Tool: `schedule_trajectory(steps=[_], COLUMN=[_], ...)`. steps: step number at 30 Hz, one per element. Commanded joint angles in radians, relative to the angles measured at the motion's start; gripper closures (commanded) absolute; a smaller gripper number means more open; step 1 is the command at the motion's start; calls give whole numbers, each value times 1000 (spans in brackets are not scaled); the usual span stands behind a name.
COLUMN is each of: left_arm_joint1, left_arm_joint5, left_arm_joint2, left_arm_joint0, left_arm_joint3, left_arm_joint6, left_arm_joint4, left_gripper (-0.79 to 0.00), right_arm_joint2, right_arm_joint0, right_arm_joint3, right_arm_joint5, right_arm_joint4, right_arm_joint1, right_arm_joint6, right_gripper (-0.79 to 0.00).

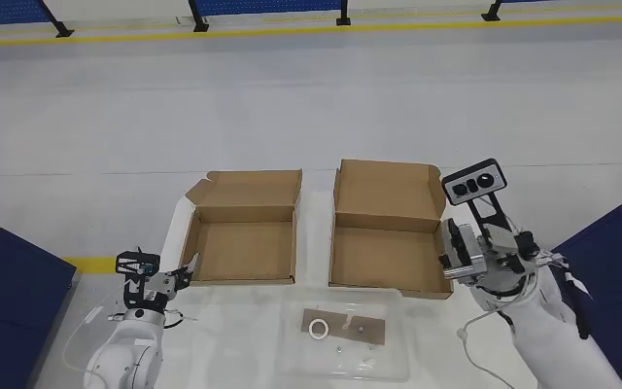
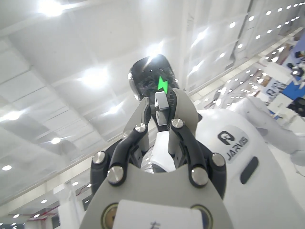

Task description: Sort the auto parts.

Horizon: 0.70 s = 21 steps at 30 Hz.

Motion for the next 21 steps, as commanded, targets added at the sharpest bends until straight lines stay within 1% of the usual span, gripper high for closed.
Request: schedule_trajectory(steps=[1, 3, 7, 9, 12, 21], left_arm_joint1=[0, 0, 0, 0, 0, 0], left_arm_joint5=[0, 0, 0, 0, 0, 0], left_arm_joint2=[0, 0, 0, 0, 0, 0], left_arm_joint0=[0, 0, 0, 0, 0, 0], left_arm_joint3=[0, 0, 0, 0, 0, 0], left_arm_joint6=[0, 0, 0, 0, 0, 0], left_arm_joint4=[0, 0, 0, 0, 0, 0], left_gripper=[-785, -785, -785, -785, -785, -785], right_arm_joint2=[41, 83, 170, 216, 276, 276], right_arm_joint0=[-15, -37, -91, -120, -166, -166], right_arm_joint3=[23, 39, 68, 83, 99, 98], right_arm_joint5=[16, 37, 74, 80, 72, 73], right_arm_joint4=[-66, -123, -291, -402, -522, -526], right_arm_joint1=[4, 9, 21, 28, 36, 35], right_arm_joint6=[4, 10, 34, 45, 65, 60], right_gripper=[0, 0, 0, 0, 0, 0])
